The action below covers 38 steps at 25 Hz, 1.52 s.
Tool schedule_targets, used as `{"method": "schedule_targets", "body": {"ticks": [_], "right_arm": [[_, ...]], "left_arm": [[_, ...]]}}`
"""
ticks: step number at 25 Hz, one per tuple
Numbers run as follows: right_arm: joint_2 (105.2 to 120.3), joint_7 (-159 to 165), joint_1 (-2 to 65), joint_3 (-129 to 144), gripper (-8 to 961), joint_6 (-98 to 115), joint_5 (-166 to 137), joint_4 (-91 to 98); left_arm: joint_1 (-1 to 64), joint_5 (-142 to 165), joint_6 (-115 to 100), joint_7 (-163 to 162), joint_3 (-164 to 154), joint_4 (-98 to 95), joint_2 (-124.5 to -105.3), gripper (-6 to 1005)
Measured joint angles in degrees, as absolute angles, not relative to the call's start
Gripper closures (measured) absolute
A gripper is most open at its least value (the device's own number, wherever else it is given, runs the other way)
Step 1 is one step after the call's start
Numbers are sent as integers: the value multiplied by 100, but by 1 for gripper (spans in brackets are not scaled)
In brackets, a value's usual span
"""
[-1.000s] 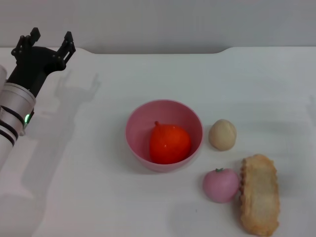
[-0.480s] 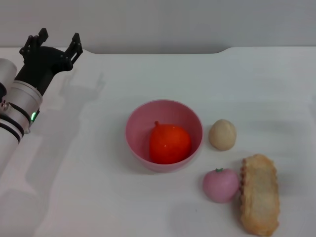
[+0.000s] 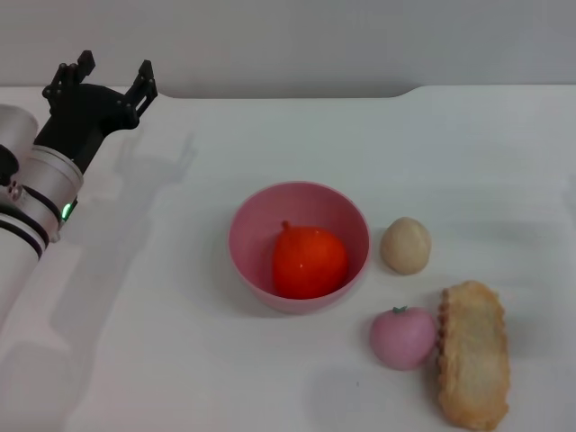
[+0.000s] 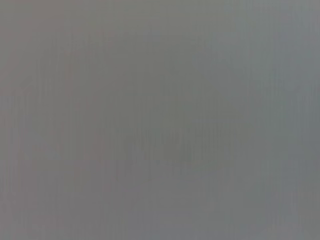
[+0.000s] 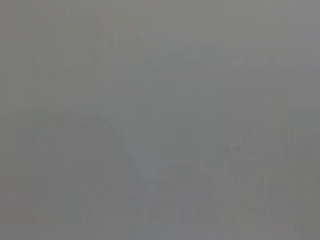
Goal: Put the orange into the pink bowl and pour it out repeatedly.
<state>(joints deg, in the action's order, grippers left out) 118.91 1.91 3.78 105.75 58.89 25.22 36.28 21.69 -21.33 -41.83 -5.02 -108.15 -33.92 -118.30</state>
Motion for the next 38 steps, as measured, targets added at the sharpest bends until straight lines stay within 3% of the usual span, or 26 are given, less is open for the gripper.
{"method": "schedule_targets", "body": {"ticks": [38], "right_arm": [[11882, 193, 518, 10554, 164, 5865, 2522, 3480]], "left_arm": [[2330, -2136, -4024, -492, -10874, -3357, -11830, 199]]}}
